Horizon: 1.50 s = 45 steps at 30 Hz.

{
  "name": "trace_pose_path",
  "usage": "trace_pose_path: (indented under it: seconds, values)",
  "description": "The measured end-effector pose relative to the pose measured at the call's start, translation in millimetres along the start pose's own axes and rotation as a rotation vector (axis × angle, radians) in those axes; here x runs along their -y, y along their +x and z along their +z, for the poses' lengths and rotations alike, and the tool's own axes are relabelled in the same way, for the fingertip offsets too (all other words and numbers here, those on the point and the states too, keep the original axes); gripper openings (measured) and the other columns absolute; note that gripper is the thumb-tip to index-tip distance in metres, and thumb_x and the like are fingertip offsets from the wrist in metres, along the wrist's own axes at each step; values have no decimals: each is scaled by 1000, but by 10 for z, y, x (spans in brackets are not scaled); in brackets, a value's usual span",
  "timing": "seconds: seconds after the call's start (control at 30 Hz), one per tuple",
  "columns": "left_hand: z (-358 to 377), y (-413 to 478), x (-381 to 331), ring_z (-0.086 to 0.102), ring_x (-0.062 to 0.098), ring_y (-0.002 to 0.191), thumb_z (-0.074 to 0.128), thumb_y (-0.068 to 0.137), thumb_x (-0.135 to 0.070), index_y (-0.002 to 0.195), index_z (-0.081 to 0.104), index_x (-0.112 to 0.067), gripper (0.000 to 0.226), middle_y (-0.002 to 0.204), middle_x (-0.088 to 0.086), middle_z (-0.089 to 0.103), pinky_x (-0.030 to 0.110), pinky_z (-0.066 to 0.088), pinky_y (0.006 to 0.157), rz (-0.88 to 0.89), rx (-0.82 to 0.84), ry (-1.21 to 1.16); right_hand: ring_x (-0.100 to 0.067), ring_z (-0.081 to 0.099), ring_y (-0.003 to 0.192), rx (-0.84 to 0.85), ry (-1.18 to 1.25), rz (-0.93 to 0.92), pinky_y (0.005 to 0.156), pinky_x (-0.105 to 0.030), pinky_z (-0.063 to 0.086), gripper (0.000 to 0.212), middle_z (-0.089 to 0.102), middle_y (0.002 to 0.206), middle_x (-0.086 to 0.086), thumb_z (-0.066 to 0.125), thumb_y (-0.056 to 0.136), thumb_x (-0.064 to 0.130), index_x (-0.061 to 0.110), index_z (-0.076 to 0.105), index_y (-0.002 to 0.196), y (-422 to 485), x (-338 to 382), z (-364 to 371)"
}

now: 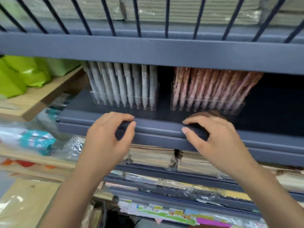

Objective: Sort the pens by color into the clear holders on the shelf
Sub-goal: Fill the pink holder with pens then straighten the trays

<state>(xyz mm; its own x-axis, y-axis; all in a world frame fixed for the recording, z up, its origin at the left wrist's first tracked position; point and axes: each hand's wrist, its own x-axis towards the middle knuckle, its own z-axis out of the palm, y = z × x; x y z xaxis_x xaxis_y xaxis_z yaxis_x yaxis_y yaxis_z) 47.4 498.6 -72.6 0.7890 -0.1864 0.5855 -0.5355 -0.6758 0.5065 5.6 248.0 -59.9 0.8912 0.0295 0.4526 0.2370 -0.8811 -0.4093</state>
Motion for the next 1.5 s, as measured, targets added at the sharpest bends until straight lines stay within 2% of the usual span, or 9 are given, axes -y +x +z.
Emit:
trace_pose_path:
  seconds: [0.13, 0.27, 0.47, 0.6, 0.73, 1.13, 1.27, 1.37, 1.5]
  values:
    - [-179, -12, 415, 65, 15, 99, 62, 91, -20, 100, 74, -10, 18, 104, -4, 70, 22, 47, 93, 59, 49, 22, -5, 58, 103, 60, 77, -17, 92, -14, 37, 29, 67, 111, 11, 65, 89, 33, 23, 67, 117, 225, 365, 321]
    - [-296, 188, 690, 61, 13, 87, 62, 91, -27, 97, 69, -14, 16, 93, -1, 66, 19, 43, 79, -93, -123, -26, -3, 60, 80, -258, 280, 224, 73, -7, 43, 31, 66, 99, 9, 67, 89, 27, 23, 61, 119, 504, 685, 670]
    - [-301, 608, 969, 64, 10, 98, 68, 91, -25, 119, 62, -15, 30, 112, 1, 67, 6, 45, 83, -278, -153, -230, -9, 59, 72, -511, 326, 362, 71, -25, 48, 12, 64, 79, 11, 63, 89, 27, 26, 61, 100, 717, 860, 871]
    - [-242, 767, 1003, 67, 7, 92, 65, 93, -17, 121, 67, -3, 31, 108, 4, 72, 12, 50, 83, -285, -141, -383, -7, 58, 71, -544, 246, 347, 70, -22, 46, 4, 63, 76, 9, 61, 90, 28, 24, 61, 92, 748, 854, 902]
    - [-215, 791, 1026, 70, 11, 96, 66, 93, -16, 115, 73, -4, 25, 104, 5, 75, 16, 51, 85, -278, -188, -388, -10, 61, 75, -570, 180, 348, 67, -15, 42, 15, 67, 83, 2, 62, 90, 28, 17, 68, 99, 711, 827, 948]
    - [-187, 726, 1027, 64, 1, 79, 72, 90, -28, 110, 77, -11, 27, 97, 1, 78, 13, 49, 78, -291, -263, -333, -19, 63, 72, -598, 78, 339, 71, -28, 47, 20, 69, 78, -2, 62, 91, 30, 15, 69, 101, 670, 870, 968]
    - [-199, 720, 996, 70, 9, 84, 75, 89, -27, 107, 76, -11, 25, 95, 1, 77, 32, 58, 86, -340, -263, -413, -14, 62, 70, -589, 97, 353, 69, -23, 45, 17, 66, 75, 5, 62, 90, 31, 18, 69, 100, 661, 883, 953]
    - [-235, 685, 935, 69, -1, 84, 76, 87, -30, 105, 68, -23, 21, 92, -15, 72, 33, 58, 86, -343, -301, -451, -10, 60, 68, -594, 115, 369, 66, -17, 40, 14, 61, 70, 11, 63, 89, 31, 21, 69, 96, 654, 883, 945]
    - [-231, 632, 896, 70, 17, 90, 72, 87, -30, 101, 67, -22, 17, 107, 0, 68, 41, 57, 82, -212, -314, -294, -8, 60, 67, -593, 129, 370, 66, -17, 41, 11, 59, 66, 16, 63, 88, 30, 22, 69, 94, 650, 881, 944]
